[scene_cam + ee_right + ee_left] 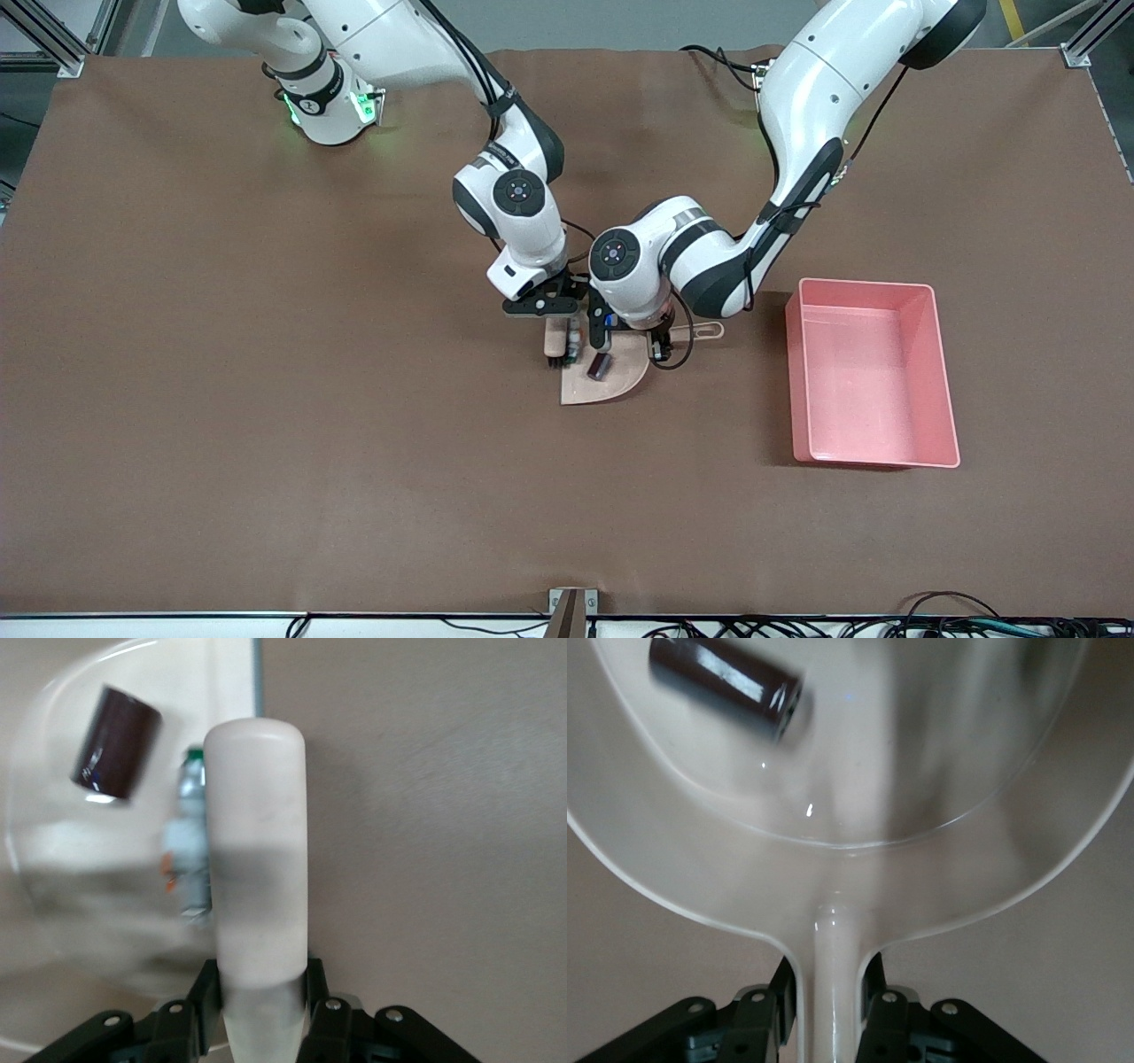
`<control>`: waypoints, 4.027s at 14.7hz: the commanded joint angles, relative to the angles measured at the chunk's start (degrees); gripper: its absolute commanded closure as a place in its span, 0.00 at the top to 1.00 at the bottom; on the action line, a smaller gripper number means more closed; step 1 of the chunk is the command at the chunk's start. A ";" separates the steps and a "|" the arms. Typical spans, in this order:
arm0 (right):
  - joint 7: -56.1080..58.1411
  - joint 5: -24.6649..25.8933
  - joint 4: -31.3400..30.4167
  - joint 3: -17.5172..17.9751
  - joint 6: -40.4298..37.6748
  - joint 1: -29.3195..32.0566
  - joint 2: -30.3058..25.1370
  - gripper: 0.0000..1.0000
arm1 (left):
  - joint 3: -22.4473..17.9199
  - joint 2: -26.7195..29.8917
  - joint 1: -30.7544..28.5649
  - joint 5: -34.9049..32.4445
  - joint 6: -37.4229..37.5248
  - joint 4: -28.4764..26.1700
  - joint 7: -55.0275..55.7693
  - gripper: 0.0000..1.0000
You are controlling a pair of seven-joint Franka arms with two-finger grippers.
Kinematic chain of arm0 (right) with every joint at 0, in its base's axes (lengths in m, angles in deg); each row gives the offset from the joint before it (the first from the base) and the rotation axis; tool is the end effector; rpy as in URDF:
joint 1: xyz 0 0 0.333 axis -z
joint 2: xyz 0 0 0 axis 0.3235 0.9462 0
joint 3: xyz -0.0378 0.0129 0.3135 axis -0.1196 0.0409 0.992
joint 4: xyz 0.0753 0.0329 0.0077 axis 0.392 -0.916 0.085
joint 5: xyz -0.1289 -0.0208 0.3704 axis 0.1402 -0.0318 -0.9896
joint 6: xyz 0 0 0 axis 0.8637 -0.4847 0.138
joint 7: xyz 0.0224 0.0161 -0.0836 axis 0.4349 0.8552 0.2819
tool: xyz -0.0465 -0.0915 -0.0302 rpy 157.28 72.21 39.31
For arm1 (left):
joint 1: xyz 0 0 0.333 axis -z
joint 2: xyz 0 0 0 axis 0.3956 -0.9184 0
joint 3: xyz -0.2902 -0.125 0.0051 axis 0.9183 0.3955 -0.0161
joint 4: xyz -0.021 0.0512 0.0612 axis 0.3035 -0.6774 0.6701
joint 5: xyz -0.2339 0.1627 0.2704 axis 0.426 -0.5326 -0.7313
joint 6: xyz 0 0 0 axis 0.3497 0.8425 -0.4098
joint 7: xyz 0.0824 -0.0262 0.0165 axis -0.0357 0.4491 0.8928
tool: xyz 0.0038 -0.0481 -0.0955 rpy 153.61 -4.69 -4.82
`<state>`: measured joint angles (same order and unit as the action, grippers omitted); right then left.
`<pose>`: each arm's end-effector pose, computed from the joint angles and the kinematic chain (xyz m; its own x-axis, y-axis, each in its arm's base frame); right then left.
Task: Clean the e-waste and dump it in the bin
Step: 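Sweep the switch and capacitor into the dustpan with the right gripper, then lift the dustpan with the left gripper while the right gripper withdraws the brush, then carry the dustpan over the pink bin with the left gripper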
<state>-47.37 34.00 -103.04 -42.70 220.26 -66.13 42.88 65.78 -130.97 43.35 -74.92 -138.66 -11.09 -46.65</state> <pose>0.4603 0.4903 0.2199 0.9976 -0.0363 0.0590 -0.0294 -0.9931 -0.1134 0.5336 -0.4145 0.2206 0.0065 -0.9529 -0.3031 -0.9999 -0.0025 -0.0136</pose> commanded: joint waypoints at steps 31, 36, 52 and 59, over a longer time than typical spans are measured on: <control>34.90 2.09 -22.43 -2.83 -10.00 38.02 -22.60 0.00 | 1.08 12.61 -8.78 2.69 -12.51 3.25 4.90 0.00; 42.11 2.09 -27.09 -2.74 -2.36 43.83 -22.08 0.01 | 1.17 18.32 -13.52 5.15 -7.69 2.99 4.28 0.00; 43.09 2.00 -30.19 -2.65 2.24 45.15 -19.18 0.67 | 0.91 20.10 -42.18 13.51 -0.91 1.93 -39.72 0.00; 43.88 2.00 -21.05 -2.65 -11.63 45.50 -24.70 1.00 | 0.56 17.54 -46.06 -2.70 2.78 -0.08 -47.40 0.00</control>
<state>-4.18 35.41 -126.13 -45.84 213.23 -21.54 22.32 65.82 -113.86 -2.82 -71.01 -137.61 -9.94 -93.30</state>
